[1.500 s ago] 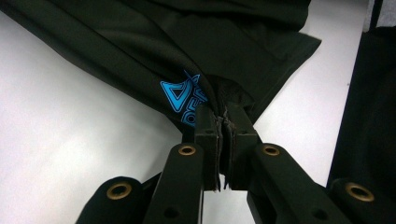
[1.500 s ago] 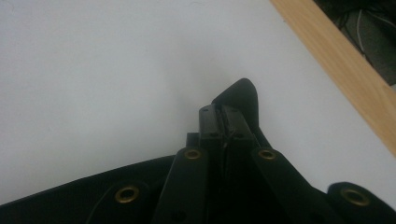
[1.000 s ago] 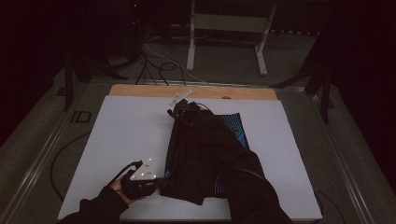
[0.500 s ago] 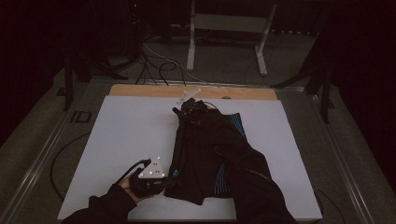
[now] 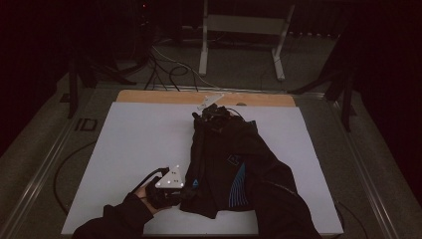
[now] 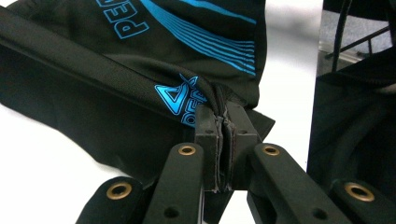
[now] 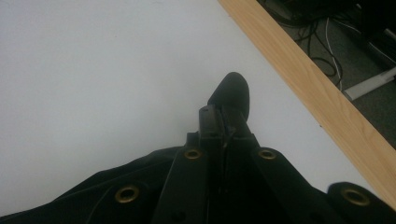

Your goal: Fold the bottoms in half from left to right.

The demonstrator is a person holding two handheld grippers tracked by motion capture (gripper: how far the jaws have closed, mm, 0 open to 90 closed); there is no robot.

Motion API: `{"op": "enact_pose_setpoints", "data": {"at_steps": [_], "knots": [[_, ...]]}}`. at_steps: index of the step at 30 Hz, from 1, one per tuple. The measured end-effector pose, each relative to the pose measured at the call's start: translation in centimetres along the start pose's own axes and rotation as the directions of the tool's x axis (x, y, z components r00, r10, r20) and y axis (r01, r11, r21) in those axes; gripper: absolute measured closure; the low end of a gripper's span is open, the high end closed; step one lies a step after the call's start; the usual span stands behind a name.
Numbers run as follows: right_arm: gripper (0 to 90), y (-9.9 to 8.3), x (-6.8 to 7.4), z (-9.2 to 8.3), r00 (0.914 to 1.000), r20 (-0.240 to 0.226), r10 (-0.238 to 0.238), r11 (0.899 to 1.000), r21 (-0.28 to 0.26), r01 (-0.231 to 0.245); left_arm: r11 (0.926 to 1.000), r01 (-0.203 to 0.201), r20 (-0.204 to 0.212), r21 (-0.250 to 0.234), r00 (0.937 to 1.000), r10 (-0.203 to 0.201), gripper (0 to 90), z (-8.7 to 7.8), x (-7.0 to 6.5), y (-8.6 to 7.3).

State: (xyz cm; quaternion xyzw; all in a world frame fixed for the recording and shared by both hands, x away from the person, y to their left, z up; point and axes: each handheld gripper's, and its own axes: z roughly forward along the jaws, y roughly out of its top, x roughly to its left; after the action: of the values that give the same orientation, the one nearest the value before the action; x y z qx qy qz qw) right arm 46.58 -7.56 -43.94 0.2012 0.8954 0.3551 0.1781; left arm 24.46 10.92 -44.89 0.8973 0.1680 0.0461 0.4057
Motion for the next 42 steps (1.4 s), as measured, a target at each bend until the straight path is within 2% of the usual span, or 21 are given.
{"op": "enact_pose_setpoints", "data": {"at_steps": [7, 26, 42], "knots": [[89.0, -0.5, -0.7, -0.9, 0.9999, 0.015, 0.006, 1.000, 0.001, -0.006, 1.0000, -0.001, 0.016, -0.009, 0.9999, 0.001, 86.4, 0.4, 0.1, 0.8], [88.9, -2.7, -2.5, -3.1, 0.9973, 0.063, 0.039, 0.999, -0.009, -0.038, 0.9987, -0.047, 0.043, -0.018, 0.9979, 0.048, 86.4, 1.9, 0.0, 3.4], [88.9, -4.9, -4.0, -5.2, 0.9912, 0.106, 0.079, 0.997, -0.019, -0.077, 0.9964, -0.083, 0.084, -0.017, 0.9929, 0.084, 86.4, 4.7, -0.4, 5.5]]}}
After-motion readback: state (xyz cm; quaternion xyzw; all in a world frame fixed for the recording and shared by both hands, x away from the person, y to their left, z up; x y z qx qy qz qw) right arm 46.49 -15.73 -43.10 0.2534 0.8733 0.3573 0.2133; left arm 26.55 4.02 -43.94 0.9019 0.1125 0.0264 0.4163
